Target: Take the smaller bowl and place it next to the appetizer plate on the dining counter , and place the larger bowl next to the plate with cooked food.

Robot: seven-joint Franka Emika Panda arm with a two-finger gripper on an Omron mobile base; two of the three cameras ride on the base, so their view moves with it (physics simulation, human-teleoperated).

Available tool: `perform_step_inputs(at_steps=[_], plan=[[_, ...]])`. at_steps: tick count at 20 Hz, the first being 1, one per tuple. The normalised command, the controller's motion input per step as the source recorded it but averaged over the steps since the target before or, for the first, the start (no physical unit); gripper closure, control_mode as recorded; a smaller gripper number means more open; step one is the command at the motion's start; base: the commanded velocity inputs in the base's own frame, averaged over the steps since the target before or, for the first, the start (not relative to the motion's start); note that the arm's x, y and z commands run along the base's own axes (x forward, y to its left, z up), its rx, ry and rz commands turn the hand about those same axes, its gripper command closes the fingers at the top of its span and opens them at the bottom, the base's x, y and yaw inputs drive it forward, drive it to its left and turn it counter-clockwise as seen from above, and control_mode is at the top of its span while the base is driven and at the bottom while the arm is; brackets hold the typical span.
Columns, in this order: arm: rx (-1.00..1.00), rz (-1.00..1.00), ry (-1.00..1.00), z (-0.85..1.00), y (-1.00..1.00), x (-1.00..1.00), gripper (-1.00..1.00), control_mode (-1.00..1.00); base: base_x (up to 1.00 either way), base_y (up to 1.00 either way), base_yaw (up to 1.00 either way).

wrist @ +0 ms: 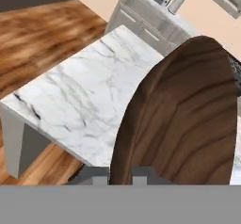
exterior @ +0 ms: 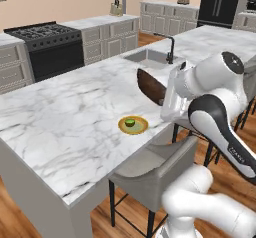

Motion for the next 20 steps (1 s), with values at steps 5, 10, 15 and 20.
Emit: perform_step_inputs(at_steps=[5,10,15,20], plan=[[-0.60,-0.05,0.34,-0.66,0.76,0.09,1.00,-1.00,0.00,0.00,0.00],[-0.71,-0.28,-0.02,-1.00,0.40,-0.10,1.00,-1.00,0.00,0.00,0.00],[-0.10,-0.19,-0.10,-0.62,0.00,0.07,1.00,-1.00,0.00,0.00,0.00],[0.02,-0.09,-0.03,-0.60,0.02,0.50,1.00,-1.00,0.00,0.00,0.00]])
